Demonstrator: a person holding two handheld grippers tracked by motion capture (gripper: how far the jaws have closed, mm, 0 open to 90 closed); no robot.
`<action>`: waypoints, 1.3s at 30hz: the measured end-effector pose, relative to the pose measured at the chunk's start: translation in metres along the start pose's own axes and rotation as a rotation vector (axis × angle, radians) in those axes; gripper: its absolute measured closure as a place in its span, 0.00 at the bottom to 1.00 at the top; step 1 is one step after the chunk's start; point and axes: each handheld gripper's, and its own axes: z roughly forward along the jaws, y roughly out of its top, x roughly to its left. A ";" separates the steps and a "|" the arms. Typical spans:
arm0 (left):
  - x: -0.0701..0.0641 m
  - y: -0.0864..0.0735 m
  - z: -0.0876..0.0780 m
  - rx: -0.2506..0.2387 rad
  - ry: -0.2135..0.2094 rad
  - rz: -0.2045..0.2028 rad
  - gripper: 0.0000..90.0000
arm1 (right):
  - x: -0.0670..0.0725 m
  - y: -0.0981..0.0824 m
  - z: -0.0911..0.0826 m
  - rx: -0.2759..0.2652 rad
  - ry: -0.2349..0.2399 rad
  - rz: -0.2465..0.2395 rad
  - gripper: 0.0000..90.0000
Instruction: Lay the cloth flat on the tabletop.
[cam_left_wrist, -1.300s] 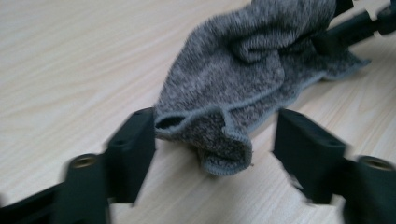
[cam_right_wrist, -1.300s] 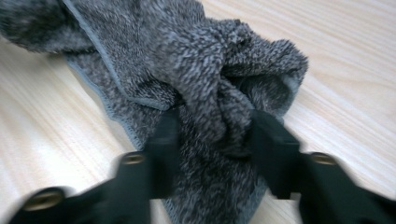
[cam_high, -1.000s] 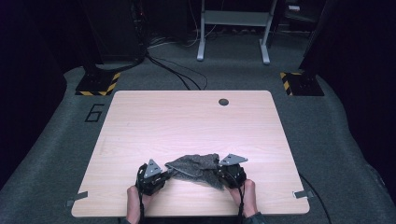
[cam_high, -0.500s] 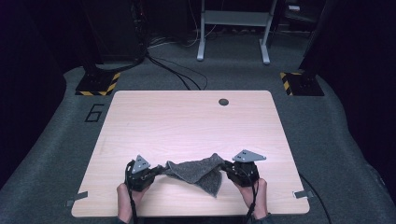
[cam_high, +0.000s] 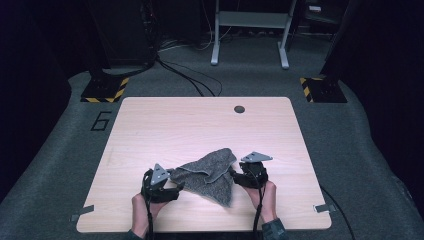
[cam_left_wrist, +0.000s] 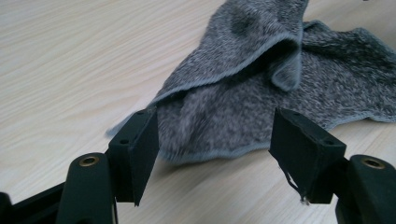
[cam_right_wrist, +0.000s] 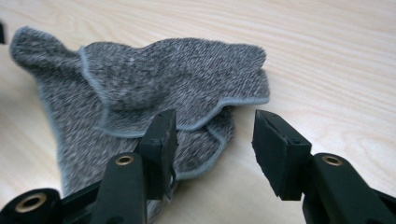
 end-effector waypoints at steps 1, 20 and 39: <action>-0.003 0.002 0.003 0.006 -0.004 0.008 0.35 | 0.002 -0.001 -0.001 0.006 0.008 -0.009 0.55; 0.001 -0.001 0.046 0.169 -0.058 0.040 0.75 | 0.025 -0.033 0.030 0.153 0.037 -0.105 0.81; -0.033 0.020 0.043 0.141 -0.160 0.059 0.40 | 0.027 -0.037 0.009 0.104 0.033 -0.094 0.70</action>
